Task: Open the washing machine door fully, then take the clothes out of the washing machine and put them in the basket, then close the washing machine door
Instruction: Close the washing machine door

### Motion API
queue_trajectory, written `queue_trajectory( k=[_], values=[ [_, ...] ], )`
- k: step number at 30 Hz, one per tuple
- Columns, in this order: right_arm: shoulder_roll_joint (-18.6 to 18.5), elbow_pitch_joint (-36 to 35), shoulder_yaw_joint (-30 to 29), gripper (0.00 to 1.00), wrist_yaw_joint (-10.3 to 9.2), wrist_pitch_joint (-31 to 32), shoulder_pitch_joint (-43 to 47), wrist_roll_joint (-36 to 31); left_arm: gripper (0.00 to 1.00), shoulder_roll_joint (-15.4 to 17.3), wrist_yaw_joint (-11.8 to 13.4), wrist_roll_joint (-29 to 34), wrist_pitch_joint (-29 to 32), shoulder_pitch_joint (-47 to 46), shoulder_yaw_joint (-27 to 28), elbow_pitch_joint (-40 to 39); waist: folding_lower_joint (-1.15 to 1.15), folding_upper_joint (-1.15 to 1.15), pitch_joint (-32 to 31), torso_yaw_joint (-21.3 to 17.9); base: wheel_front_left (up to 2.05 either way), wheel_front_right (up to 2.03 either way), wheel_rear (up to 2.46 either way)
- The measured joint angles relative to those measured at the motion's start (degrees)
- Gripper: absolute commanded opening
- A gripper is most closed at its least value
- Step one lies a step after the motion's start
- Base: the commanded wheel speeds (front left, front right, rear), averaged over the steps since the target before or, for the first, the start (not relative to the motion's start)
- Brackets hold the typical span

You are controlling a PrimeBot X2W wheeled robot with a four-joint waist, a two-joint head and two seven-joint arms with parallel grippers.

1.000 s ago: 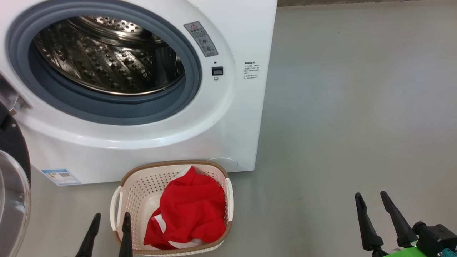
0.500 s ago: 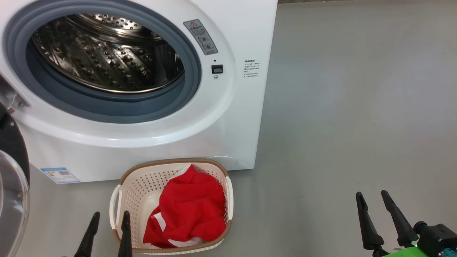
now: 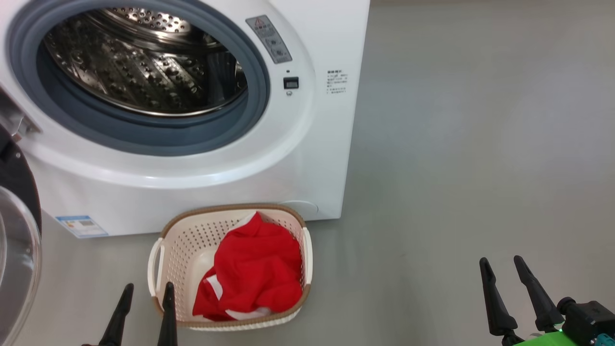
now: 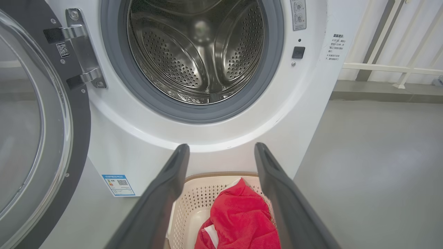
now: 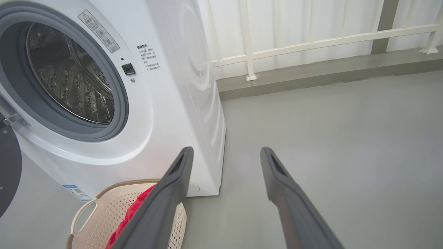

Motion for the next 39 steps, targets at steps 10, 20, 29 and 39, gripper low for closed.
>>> queue_trajectory(
  k=[10, 20, 29, 39],
  values=[
    [0.05, 0.05, -0.22, 1.0, 0.0, 0.0, -0.03, 0.0, 1.0, 0.0, 0.15, -0.11, -0.01, -0.03, 0.14, -0.16, 0.0, 0.0, 0.3, 0.03, -1.54, 1.54, 0.0],
    [0.12, 0.08, -0.41, 1.0, 0.0, 0.0, -0.03, 0.0, 1.0, 0.0, 0.23, -0.19, 0.0, -0.12, -0.42, -0.18, 0.0, 0.0, 0.33, 0.25, -0.31, 0.31, 0.0],
    [0.15, 0.08, -0.36, 1.0, 0.0, 0.0, -0.03, 0.0, 1.0, 0.0, 0.42, -0.32, 0.0, -0.38, -0.54, -0.15, 0.0, 0.0, 0.2, 0.45, 0.0, 0.0, 0.0],
    [-0.16, 0.29, -0.11, 1.0, 0.0, 0.0, -0.01, 0.0, 1.0, 0.01, 2.09, -1.87, -0.01, -0.38, -2.35, 0.22, 0.0, 0.0, -0.02, 3.05, 0.0, 0.0, 0.0]
  ],
)
